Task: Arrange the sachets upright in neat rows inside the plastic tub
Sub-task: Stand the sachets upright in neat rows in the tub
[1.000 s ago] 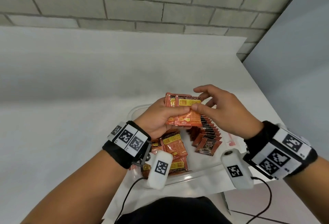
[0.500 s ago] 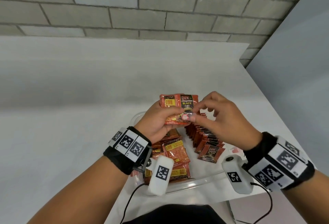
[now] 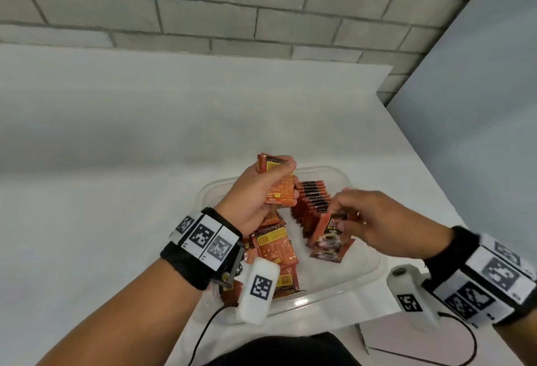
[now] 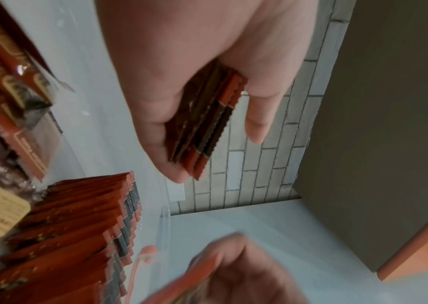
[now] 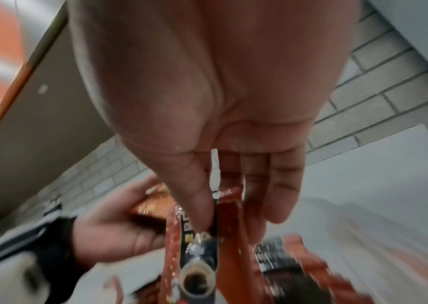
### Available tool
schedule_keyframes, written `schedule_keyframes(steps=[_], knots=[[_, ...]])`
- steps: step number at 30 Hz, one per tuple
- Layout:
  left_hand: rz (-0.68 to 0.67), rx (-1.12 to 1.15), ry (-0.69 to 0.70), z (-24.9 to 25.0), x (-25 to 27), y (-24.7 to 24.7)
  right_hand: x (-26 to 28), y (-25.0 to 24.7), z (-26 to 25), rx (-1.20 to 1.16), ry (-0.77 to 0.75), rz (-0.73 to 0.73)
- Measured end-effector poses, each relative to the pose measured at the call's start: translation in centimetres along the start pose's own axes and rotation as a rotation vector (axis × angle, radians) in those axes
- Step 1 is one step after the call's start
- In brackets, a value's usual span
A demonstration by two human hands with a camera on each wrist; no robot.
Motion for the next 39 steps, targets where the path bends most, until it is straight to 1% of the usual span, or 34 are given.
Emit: schedule_keyframes(steps=[3, 6, 11, 14, 15, 17, 18, 22, 27, 32, 37, 39], knots=[[0.008, 0.017, -0.014, 0.1, -0.3, -0.1, 1.2, 2.0, 1.1, 0.219, 0.003, -0.067], [0.006, 0.015, -0.021, 0.1, -0.3, -0.1, 1.5, 2.8, 2.0, 0.464, 0.011, -0.115], [0.0, 0.007, -0.026, 0.0, -0.3, 0.0, 1.1, 3.4, 1.6, 0.633, -0.052, -0.091], [-0.003, 0.007, -0.028, 0.0, -0.3, 0.0, 1.1, 3.8, 1.6, 0.673, -0.075, -0.094], [-0.002, 0.003, -0.028, 0.0, -0.3, 0.0, 1.2, 3.9, 1.8, 0.698, -0.102, -0.075], [-0.001, -0.005, -0.027, 0.0, -0.2, 0.0, 1.3, 4.2, 1.4, 0.716, -0.142, -0.097], [-0.002, -0.008, -0.027, 0.0, -0.2, 0.0, 1.4, 4.6, 1.6, 0.717, -0.147, -0.137], [0.002, -0.012, -0.026, 0.0, -0.3, 0.0, 1.4, 4.9, 1.4, 0.746, -0.184, -0.152], [0.004, -0.009, -0.029, 0.0, -0.3, 0.0, 1.2, 5.1, 1.3, 0.744, -0.246, -0.095], [0.005, 0.0, -0.031, 0.0, -0.2, -0.1, 1.1, 4.4, 1.2, 0.762, -0.216, -0.049], [0.005, -0.005, -0.031, -0.1, -0.2, -0.1, 1.0, 4.1, 1.4, 0.768, -0.173, -0.042], [0.006, -0.003, -0.036, -0.1, -0.2, -0.1, 1.0, 3.8, 1.3, 0.722, -0.145, -0.036]])
Point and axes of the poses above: each hand's wrist, its own x-axis away from the middle knuckle, its own y-axis out of the palm, z = x × y, the point moved 8 cm from there along -x, towards the middle knuckle, and after that the axes turned 14 degrees about z, right-handed, at the moved point
